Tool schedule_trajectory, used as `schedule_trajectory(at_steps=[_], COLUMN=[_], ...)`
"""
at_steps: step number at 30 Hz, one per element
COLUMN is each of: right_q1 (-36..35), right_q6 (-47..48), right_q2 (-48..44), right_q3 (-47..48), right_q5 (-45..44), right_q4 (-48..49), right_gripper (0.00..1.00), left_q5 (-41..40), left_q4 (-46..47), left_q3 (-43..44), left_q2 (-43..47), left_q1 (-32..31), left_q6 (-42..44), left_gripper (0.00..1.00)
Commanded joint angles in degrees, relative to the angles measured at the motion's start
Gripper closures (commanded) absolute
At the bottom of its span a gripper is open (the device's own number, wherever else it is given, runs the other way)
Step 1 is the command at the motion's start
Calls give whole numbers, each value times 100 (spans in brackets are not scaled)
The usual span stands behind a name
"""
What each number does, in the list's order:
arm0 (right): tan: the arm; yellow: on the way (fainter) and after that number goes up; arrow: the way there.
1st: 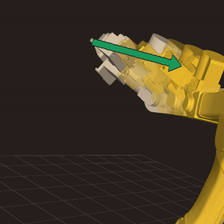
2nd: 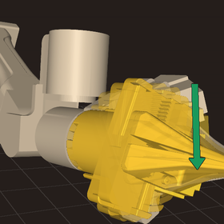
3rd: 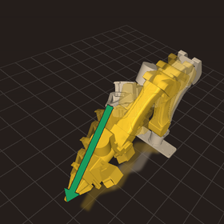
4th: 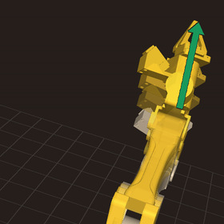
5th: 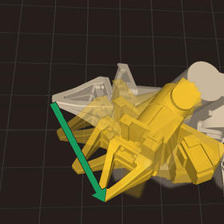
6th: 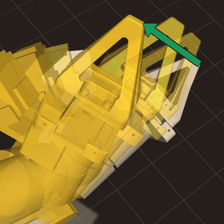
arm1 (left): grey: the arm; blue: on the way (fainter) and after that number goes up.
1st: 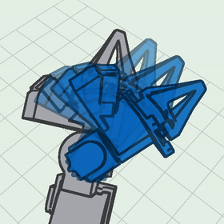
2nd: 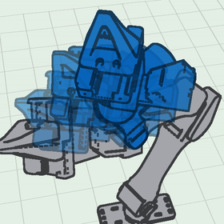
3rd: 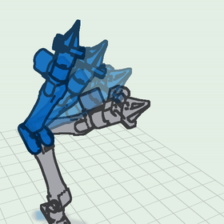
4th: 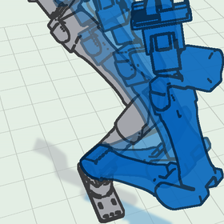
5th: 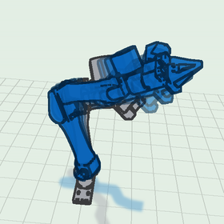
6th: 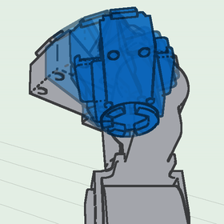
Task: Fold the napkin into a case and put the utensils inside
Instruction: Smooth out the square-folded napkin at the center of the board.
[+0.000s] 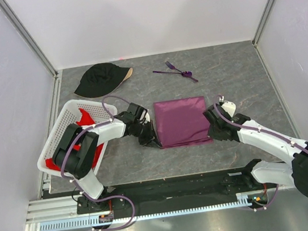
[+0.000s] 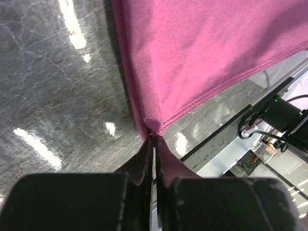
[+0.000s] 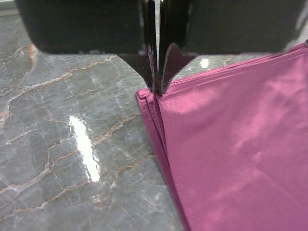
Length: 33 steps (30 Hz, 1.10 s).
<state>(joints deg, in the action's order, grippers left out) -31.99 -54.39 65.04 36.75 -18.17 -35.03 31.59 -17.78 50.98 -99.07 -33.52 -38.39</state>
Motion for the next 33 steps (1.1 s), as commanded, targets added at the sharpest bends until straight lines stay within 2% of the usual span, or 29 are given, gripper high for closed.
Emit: schedule_trajectory(at_steps=[1,4,5,7,8,12,16,23,31,33], right_q1=[26,26,26,26,26,26,26,26,17,26], right_q6=[-54,-63,-63,-45,-37,-19,-28,-45,-19,42], right_q2=[44,132,150,246,264,282,273,308,282,238], right_q3=[-177,-265,-274,-274,-274,-274,-291,-362,-336,-187], right_q5=[-248,-344,-345,-336,-336,-318,-336,-415,-380,-380], right_q4=[127,154,180,198,207,207,215,207,189,32], right_gripper=[100,100,100,100,100,100,100,100,100,97], left_q5=[-13,-13,-22,-92,-127,-400,-251,128,119,101], left_q4=[327,346,328,249,66,-410,-490,-139,301,337], left_q3=[-211,-264,-273,-247,-177,52,394,641,167,114], left_q2=[-78,10,54,246,326,713,749,72,-385,-429], left_q1=[-32,-32,-32,-23,-23,-23,-23,-67,-155,-155], left_q6=[-186,-151,-142,-107,-81,86,-1,-89,-98,-81], left_gripper=[93,84,76,68,61,50,52,73,79,80])
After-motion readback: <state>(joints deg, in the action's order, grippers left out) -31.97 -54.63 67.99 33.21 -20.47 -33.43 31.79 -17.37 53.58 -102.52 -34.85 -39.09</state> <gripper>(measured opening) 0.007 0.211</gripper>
